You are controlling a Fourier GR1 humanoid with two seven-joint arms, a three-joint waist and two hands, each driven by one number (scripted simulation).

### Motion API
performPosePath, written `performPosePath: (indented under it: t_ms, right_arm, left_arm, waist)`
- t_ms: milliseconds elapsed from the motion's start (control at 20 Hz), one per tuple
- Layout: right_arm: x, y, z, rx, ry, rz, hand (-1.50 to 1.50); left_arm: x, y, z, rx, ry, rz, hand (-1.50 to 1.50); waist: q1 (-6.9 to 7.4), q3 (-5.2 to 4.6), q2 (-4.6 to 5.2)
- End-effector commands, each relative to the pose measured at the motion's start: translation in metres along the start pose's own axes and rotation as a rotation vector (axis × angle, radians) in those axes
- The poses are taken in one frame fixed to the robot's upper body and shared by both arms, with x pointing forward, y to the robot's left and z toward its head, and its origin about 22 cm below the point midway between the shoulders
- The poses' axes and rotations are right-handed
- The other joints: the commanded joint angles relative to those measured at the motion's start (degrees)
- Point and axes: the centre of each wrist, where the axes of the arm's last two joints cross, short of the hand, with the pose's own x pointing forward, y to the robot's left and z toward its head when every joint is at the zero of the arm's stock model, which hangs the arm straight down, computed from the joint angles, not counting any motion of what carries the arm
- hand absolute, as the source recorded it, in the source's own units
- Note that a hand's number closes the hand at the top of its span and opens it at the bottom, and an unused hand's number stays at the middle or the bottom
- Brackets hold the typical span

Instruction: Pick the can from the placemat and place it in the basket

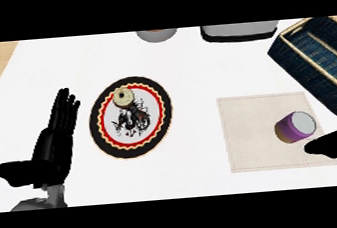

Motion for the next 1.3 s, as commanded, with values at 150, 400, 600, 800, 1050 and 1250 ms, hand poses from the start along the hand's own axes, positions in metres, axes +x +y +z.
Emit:
performPosePath:
  t_ms: [150, 400, 600, 800, 1050, 1250]
  right_arm:
    - [0.006, 0.007, -0.003, 0.02, 0.183, 0.042, -1.5]
    - [-0.001, 0.041, 0.013, 0.028, 0.148, -0.005, -1.5]
    - [-0.014, 0.063, -0.026, 0.025, 0.153, 0.007, -1.5]
    - [-0.014, 0.072, -0.012, 0.007, 0.152, 0.048, -1.5]
    - [-0.003, 0.071, -0.03, 0.007, 0.17, 0.064, -1.5]
    - [-0.008, 0.076, -0.035, 0.008, 0.184, 0.032, -1.5]
  left_arm:
    - [-0.001, -0.005, -0.008, 0.004, 0.004, 0.003, 0.0]
    - [0.008, -0.003, 0.007, 0.027, 0.005, 0.0, 0.0]
    - [0.003, 0.007, 0.018, -0.005, 0.002, -0.011, 0.0]
    - [-0.017, -0.001, -0.002, 0.001, 0.019, 0.011, 0.0]
    - [0.004, -0.001, -0.008, -0.003, 0.008, 0.003, 0.0]
    - [0.013, -0.003, 0.009, 0.014, 0.014, 0.02, 0.0]
  waist:
    - [-0.69, 0.09, 0.01]
    - [-0.55, 0.15, -0.14]
    - [-0.25, 0.18, -0.05]
    - [-0.89, 0.14, -0.01]
    - [-0.59, 0.16, 0.0]
    - [-0.37, 0.17, -0.06]
